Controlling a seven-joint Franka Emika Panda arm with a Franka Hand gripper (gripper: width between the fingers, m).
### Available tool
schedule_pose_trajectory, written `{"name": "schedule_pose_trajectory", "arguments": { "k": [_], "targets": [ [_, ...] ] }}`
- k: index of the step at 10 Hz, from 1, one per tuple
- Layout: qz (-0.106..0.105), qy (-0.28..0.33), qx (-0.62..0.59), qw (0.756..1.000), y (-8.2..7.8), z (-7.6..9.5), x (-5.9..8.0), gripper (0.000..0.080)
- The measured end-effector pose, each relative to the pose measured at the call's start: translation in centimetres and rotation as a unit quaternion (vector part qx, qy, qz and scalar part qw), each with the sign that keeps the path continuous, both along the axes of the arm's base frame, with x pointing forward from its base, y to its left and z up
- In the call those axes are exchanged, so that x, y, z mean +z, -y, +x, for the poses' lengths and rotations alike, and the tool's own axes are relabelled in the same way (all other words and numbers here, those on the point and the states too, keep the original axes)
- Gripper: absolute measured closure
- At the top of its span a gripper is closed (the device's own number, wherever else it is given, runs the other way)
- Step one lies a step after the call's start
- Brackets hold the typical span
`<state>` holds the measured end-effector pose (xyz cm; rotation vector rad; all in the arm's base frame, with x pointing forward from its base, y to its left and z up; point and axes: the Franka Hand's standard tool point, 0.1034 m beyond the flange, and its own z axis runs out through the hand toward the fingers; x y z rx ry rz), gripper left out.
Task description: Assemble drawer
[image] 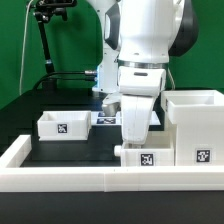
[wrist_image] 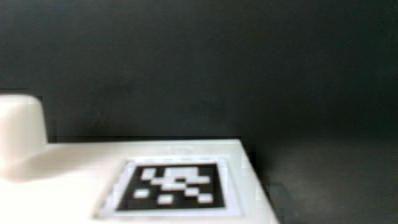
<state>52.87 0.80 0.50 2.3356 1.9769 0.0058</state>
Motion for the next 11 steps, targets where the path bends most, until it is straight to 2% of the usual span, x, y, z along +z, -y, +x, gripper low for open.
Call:
{"name": "schedule_pose_trajectory", "arguments": {
  "k": [3,5,11],
  "targets": [
    [-0.005,0.005,0.005,1.0,-0.2,0.0,0.0,0.0757],
    [-0.005,0.005,0.006,1.0,0.8,0.0,0.0,0.0757],
    [-0.007,0.003,0.01,1.0,1.0,0.0,0.0,0.0757]
  ]
}}
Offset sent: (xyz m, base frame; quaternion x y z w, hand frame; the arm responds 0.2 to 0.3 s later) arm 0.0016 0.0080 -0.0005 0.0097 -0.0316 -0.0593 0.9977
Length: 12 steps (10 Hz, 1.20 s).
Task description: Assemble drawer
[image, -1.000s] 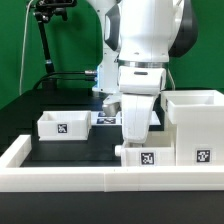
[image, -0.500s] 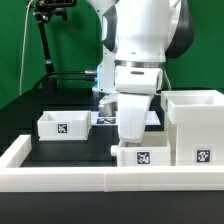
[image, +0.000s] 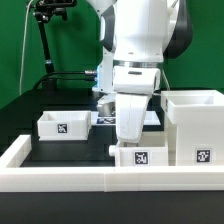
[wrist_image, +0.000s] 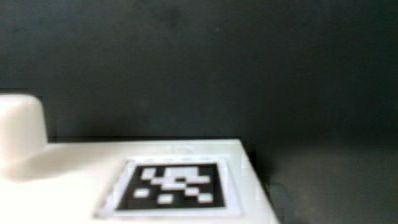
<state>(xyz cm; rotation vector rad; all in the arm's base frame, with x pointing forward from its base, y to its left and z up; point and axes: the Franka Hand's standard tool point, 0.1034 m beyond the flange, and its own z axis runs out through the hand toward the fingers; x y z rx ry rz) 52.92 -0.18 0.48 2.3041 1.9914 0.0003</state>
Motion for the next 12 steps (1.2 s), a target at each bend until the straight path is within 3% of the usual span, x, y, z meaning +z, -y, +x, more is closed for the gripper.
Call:
{"name": "schedule_pose_trajectory", "arguments": {
  "k": [2,12],
  "targets": [
    [-0.012,0.002,0.024,1.0,-0.39,0.49,0.25,0.0757],
    [-0.021,-0.025,0.037,0.999,0.02,0.25,0.24,0.0757]
  ]
}}
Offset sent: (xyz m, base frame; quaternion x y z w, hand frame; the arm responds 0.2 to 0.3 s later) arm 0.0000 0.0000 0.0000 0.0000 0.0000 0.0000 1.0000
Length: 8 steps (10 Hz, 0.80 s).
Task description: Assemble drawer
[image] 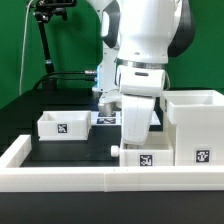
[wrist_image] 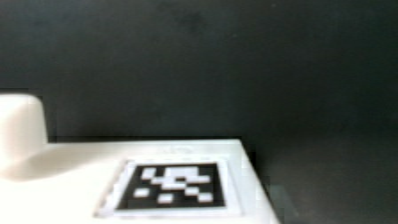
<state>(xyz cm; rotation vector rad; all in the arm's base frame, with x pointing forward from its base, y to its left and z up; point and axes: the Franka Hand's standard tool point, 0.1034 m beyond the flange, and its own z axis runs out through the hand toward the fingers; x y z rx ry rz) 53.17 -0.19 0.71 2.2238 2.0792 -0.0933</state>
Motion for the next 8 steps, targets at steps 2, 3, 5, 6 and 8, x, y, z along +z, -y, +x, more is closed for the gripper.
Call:
{"name": "schedule_pose_trajectory", "arguments": {
  "k": [2,3,5,6,8],
  "targets": [
    [-0.003,-0.007,0.015,1.0,-0.01,-0.03,0.02,0.0757],
    [-0.007,-0.011,0.016,1.0,0.21,0.01,0.09,0.0755],
    [-0.007,-0.011,0.015,1.0,0.31,-0.01,0.07,0.0755],
    [-0.007,-0.011,0.015,1.0,0.32,-0.01,0.07,0.0755],
    [-0.007,-0.012,0.023,1.0,0.3,-0.04,0.05,0.0755]
  ]
}}
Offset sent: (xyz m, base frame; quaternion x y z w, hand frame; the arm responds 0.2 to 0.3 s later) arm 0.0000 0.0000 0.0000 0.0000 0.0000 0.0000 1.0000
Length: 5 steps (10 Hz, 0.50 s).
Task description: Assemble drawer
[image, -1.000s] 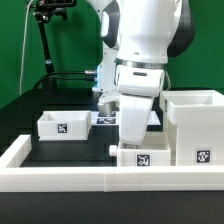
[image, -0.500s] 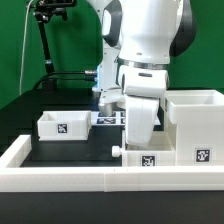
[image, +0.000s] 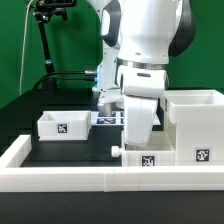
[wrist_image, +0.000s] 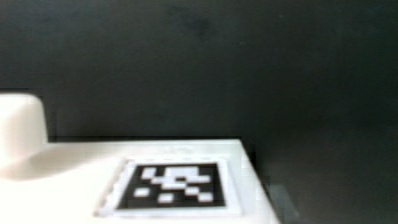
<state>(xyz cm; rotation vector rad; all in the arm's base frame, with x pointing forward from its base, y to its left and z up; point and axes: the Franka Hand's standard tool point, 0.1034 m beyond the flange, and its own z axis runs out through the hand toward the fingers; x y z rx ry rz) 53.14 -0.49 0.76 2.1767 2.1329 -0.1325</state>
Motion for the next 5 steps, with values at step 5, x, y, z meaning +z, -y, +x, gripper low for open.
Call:
{"name": "schedule_pose_trajectory", "arguments": {
  "k": [5],
  "targets": [
    [0.004,-0.002,0.031,1.0,-0.91,-0.07,-0.02,0.0755]
  ]
}}
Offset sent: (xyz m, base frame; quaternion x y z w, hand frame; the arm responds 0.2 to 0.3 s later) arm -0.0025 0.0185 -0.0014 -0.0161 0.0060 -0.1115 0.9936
